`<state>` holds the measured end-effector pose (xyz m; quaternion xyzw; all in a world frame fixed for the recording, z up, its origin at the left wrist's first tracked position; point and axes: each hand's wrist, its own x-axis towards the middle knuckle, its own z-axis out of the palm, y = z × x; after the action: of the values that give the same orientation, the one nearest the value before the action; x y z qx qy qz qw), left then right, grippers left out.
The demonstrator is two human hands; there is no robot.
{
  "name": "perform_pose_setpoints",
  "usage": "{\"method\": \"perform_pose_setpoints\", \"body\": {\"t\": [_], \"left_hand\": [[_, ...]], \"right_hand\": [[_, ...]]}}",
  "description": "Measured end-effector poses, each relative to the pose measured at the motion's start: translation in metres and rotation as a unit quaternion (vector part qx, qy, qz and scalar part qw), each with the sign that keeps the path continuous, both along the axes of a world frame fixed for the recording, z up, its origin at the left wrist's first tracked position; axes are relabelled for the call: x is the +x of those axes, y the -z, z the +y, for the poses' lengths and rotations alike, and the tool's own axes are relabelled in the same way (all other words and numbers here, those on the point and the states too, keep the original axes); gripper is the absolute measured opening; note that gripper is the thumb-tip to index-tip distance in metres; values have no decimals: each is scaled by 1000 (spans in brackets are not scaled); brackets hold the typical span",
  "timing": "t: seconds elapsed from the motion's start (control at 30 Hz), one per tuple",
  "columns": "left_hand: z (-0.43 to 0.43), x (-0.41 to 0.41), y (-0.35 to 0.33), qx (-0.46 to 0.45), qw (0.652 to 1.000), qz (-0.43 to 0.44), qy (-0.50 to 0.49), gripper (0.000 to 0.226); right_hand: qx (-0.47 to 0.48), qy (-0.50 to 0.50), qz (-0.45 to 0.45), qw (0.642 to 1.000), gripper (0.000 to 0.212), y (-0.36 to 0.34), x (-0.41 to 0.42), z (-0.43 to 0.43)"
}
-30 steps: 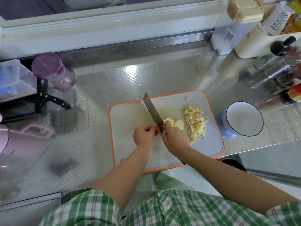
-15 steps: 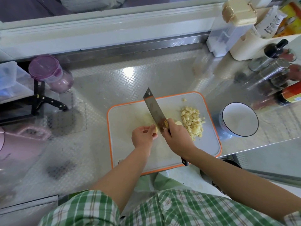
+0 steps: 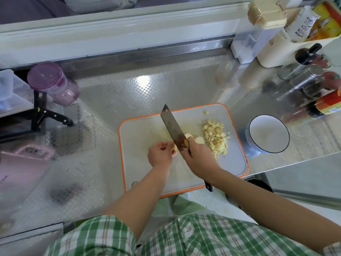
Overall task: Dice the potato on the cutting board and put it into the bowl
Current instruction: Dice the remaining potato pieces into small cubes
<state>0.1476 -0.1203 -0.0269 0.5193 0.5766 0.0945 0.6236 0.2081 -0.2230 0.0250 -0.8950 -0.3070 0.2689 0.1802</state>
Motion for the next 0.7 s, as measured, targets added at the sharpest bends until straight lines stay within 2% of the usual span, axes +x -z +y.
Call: {"method": "perform_pose_setpoints", "body": {"t": [0.7], "left_hand": [[-5,8,-18,132,982,106,79,18]], "right_hand": [[-28,17,12,999,9,-4,3,13]]}}
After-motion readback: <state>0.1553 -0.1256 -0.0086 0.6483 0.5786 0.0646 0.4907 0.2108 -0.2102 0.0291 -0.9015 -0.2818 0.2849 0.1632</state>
